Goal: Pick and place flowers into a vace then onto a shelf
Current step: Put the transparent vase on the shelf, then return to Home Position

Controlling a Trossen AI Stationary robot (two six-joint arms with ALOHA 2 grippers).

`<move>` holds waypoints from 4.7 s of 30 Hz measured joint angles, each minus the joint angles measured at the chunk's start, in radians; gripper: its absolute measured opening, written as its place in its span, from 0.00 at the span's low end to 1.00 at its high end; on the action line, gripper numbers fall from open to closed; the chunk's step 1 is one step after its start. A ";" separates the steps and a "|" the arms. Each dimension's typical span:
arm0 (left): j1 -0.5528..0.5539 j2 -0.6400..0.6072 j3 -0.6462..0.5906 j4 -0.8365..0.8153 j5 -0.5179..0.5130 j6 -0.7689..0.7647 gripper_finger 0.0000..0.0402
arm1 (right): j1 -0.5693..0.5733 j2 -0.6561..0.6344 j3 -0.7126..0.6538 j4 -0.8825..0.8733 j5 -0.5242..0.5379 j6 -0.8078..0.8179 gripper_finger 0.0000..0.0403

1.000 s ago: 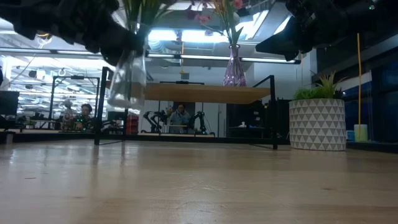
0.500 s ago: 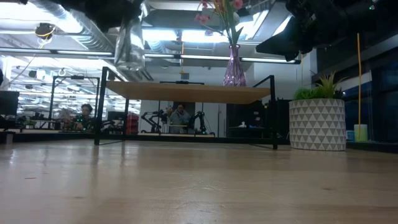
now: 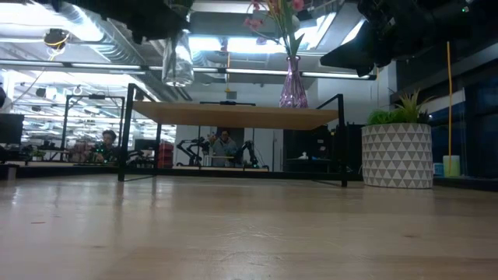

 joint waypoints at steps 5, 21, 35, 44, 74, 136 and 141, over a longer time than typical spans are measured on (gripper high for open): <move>0.123 0.068 0.033 0.008 0.167 0.002 0.43 | 0.000 0.000 0.000 0.002 0.000 0.000 0.02; 0.392 0.307 0.187 0.014 0.459 0.068 0.43 | 0.000 0.000 0.000 0.001 0.000 0.000 0.02; 0.438 0.386 0.187 0.061 0.523 0.075 0.43 | 0.000 0.000 0.000 -0.029 0.000 0.000 0.02; 0.452 0.390 0.117 0.167 0.519 0.063 0.43 | 0.000 0.000 0.000 -0.046 0.000 0.004 0.02; 0.450 0.224 0.101 0.013 0.519 0.148 0.66 | 0.000 0.000 0.000 -0.051 0.000 0.005 0.02; 0.230 -0.764 -0.594 0.058 0.360 -0.008 0.01 | -0.050 -0.314 -0.133 -0.028 0.000 -0.035 0.02; 0.219 -0.764 -0.594 0.059 0.343 0.002 0.01 | -0.050 -0.485 -0.272 0.025 0.000 -0.041 0.02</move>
